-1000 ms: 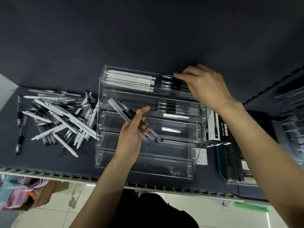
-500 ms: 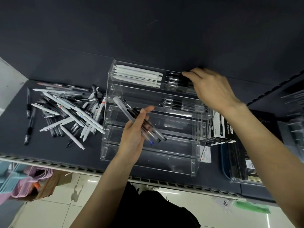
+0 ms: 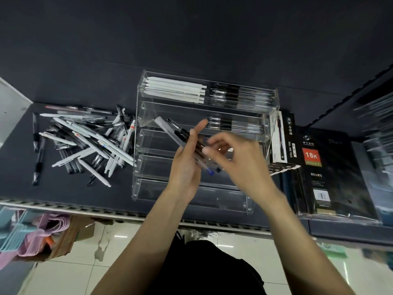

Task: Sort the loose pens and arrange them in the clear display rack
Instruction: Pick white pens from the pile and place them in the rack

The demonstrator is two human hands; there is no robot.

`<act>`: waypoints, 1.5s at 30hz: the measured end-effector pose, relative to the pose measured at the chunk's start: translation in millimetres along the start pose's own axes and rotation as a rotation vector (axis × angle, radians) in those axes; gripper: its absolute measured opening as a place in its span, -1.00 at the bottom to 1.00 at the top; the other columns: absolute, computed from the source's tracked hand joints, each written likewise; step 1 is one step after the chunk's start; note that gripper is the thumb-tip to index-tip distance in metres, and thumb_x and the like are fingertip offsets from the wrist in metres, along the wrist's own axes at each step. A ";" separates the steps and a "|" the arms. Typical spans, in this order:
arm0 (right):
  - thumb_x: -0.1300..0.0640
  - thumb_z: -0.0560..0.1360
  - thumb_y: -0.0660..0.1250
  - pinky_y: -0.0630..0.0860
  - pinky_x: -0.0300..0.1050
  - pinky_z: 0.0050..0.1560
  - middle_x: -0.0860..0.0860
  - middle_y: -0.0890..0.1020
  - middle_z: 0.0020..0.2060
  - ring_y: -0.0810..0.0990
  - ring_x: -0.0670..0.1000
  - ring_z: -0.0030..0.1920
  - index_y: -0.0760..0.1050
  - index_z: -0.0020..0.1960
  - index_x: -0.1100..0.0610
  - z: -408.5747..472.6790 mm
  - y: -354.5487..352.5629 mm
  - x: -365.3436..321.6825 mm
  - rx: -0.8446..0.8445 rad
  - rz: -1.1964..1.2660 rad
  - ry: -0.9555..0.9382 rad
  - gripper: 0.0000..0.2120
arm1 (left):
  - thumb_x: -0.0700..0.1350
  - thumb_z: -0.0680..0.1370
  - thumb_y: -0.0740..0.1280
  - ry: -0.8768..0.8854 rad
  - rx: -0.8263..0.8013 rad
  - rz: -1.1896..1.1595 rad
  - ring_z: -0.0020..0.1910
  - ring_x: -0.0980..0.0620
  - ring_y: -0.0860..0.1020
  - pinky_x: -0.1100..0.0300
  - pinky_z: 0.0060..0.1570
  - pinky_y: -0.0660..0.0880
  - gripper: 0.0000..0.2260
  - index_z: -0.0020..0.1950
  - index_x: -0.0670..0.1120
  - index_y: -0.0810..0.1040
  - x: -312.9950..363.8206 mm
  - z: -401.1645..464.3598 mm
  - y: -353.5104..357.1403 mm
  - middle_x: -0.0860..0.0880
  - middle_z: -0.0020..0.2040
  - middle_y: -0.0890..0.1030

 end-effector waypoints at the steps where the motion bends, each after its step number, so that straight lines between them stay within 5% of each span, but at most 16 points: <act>1: -0.01 0.46 0.40 0.52 -0.37 -0.12 -0.13 0.66 -0.19 0.61 -0.21 -0.20 0.59 0.00 0.04 -4.9 6.4 4.8 -0.011 0.048 0.040 -0.83 | 0.08 0.56 0.20 -0.004 -0.015 -0.015 -0.05 0.02 0.51 0.07 0.17 0.46 -0.68 0.21 0.04 0.61 -1.4 -1.8 3.5 -0.02 -0.18 0.45; 4: 0.13 0.45 0.44 0.46 -0.47 -0.14 -0.11 0.67 -0.22 0.60 -0.21 -0.23 0.62 -0.03 0.07 -10.1 4.0 16.9 0.024 0.079 0.084 -0.89 | 0.09 0.57 0.19 -0.014 -0.014 0.039 -0.08 0.10 0.52 0.07 0.23 0.41 -0.69 0.20 0.07 0.61 -6.8 -7.0 5.9 0.05 -0.23 0.48; 7: 0.12 0.46 0.42 0.50 -0.35 -0.14 -0.11 0.67 -0.21 0.60 -0.18 -0.23 0.63 -0.04 0.05 -6.4 -25.6 34.0 0.110 -0.068 0.070 -0.91 | 0.12 0.56 0.19 -0.020 0.076 0.183 -0.08 0.13 0.45 0.10 0.28 0.33 -0.74 0.13 0.18 0.63 -13.7 -9.9 -7.5 0.07 -0.16 0.47; 10: 0.12 0.46 0.42 0.55 -0.13 -0.11 -0.01 0.66 -0.15 0.60 -0.02 -0.17 0.63 -0.05 0.10 7.0 -64.9 53.2 0.214 -0.250 -0.008 -0.91 | 0.06 0.62 0.16 -0.022 0.153 0.207 -0.19 0.14 0.36 0.16 0.14 0.30 -0.74 0.08 0.19 0.65 -15.3 -10.3 -25.3 0.08 -0.20 0.39; 17: 0.19 0.46 0.41 0.46 -0.10 -0.13 0.05 0.66 -0.12 0.59 0.11 -0.07 0.65 -0.08 0.15 50.8 -61.7 64.8 0.132 -0.558 -0.143 -0.93 | 0.06 0.62 0.14 -0.039 0.186 0.174 -0.46 0.18 0.28 0.32 -0.40 0.26 -0.69 -0.03 0.00 0.66 -15.6 -7.9 -45.0 0.06 -0.39 0.37; 24: 0.22 0.47 0.39 0.53 -0.04 -0.31 0.11 0.62 -0.22 0.61 0.18 -0.17 0.57 -0.12 0.22 64.4 -33.2 66.6 0.052 -0.838 -0.206 -0.94 | -0.11 0.61 0.20 -0.050 0.156 0.082 -0.42 0.18 0.37 0.35 -0.36 0.40 -0.80 -0.02 -0.09 0.62 -16.6 -6.8 -43.7 0.02 -0.32 0.41; 32: 0.32 0.08 0.63 0.34 -0.27 -0.59 0.02 0.55 -0.45 0.53 0.05 -0.55 0.53 -0.35 0.17 68.2 -20.7 66.0 0.045 -1.054 -0.146 -0.70 | -0.16 0.60 0.24 -0.051 0.219 0.051 -0.36 0.13 0.38 0.33 -0.32 0.46 -0.83 -0.05 -0.10 0.63 -15.1 -5.9 -50.7 0.02 -0.35 0.42; 45: 0.33 0.32 0.51 0.53 -0.08 -0.49 0.11 0.59 -0.33 0.60 0.17 -0.42 0.57 -0.19 0.24 58.5 -22.6 70.3 0.180 -0.866 -0.134 -0.87 | -0.16 0.57 0.30 -0.020 0.219 0.067 -0.41 0.20 0.49 0.33 -0.28 0.52 -0.91 -0.05 -0.13 0.60 -13.0 1.8 -41.8 0.10 -0.42 0.50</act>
Point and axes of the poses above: each hand's wrist, its own z-axis towards the middle knuckle, its own y-axis out of the palm, x = y × z, the point moved 10 cm from there along z, towards the middle knuckle
